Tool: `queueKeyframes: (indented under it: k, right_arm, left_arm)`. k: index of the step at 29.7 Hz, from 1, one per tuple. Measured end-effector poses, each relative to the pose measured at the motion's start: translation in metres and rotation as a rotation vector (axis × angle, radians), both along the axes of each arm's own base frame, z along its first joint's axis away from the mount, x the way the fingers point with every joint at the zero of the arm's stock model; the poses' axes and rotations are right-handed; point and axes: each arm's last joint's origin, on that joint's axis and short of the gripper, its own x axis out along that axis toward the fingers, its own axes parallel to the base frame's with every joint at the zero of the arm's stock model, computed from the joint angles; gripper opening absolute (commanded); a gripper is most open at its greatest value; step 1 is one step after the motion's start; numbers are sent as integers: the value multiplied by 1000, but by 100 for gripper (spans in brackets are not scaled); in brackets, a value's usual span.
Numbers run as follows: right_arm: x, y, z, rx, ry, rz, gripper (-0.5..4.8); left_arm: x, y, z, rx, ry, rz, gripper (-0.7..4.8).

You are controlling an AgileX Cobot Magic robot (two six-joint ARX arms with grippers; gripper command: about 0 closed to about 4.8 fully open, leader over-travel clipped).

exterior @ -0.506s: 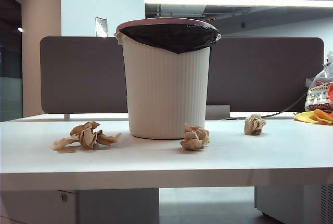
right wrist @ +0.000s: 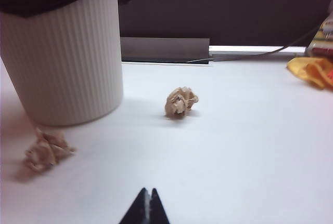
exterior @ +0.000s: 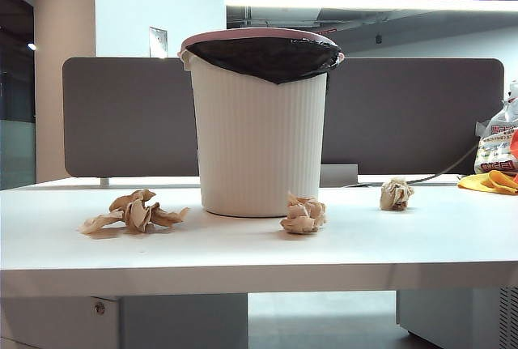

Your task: Pick up all the trash on the table and put it in the trash can.

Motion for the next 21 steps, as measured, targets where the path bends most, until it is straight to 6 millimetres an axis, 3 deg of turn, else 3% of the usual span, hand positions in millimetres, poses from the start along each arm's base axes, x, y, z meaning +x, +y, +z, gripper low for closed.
queueKeyframes:
  k: [3,6,8,11,14,17,21]
  right_arm:
    - [0,0,0,134,31,-6,-8]
    - [0,0,2,171,35,0,-9]
    - [-3,0,15,162,14,2,-9]
    - [-17,-1,62,133,-99,8,-9]
    - [-25,-2,98,132,-153,17,-9]
    - [-19,0,119,124,-82,55,-9]
    - [-6,4,165,129,-59,159,-9]
  left_arm:
    - [1,-1,-4,-51,36,-55,-5]
    - [0,-1,-2,-298,29,-102,-5]
    - [-2,-1,5,-446,27,-122,-5]
    - [-11,-1,29,-512,17,-145,-5]
    - [-22,-2,58,-428,29,-172,-5]
    - [-24,-4,79,-302,102,-204,-5]
    - [-10,-5,95,-204,213,-194,-5]
